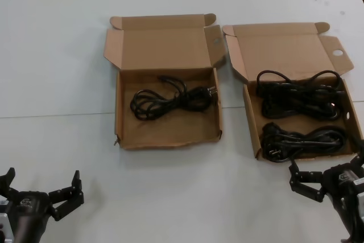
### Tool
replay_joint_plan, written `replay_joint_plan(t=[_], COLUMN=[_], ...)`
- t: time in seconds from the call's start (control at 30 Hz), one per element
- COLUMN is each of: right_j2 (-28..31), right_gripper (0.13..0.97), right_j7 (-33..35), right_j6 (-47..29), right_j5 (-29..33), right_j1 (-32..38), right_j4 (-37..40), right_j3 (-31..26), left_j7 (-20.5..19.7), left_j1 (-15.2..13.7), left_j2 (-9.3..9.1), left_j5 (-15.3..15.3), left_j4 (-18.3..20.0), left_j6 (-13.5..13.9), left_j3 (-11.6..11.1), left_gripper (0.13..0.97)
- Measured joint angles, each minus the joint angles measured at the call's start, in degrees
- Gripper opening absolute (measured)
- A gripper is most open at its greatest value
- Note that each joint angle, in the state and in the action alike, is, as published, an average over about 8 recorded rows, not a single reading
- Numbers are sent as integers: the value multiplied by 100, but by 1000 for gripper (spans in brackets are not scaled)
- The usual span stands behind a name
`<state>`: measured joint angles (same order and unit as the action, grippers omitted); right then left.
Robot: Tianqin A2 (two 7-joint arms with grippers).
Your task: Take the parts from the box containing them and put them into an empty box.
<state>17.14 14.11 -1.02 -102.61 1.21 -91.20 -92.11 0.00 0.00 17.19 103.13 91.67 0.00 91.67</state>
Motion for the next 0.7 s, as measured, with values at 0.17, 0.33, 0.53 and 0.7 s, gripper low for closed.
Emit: replay_joint_plan(t=[0.17,0.33,0.53,0.7], right_j2=[0,0,0,0], right_gripper=[966,966,966,966], right_j7=[0,0,0,0], right_j6=[0,0,0,0], right_j5=[0,0,0,0], right_j1=[0,0,0,0], right_j4=[0,0,0,0], right_j3=[0,0,0,0], left_j7=[0,0,0,0], left_j1=[0,0,0,0], left_j2=[0,0,0,0], left_j5=[0,0,0,0], left_j4=[0,0,0,0], left_j6=[0,0,0,0], left_j3=[0,0,0,0], left_gripper=[966,966,966,966])
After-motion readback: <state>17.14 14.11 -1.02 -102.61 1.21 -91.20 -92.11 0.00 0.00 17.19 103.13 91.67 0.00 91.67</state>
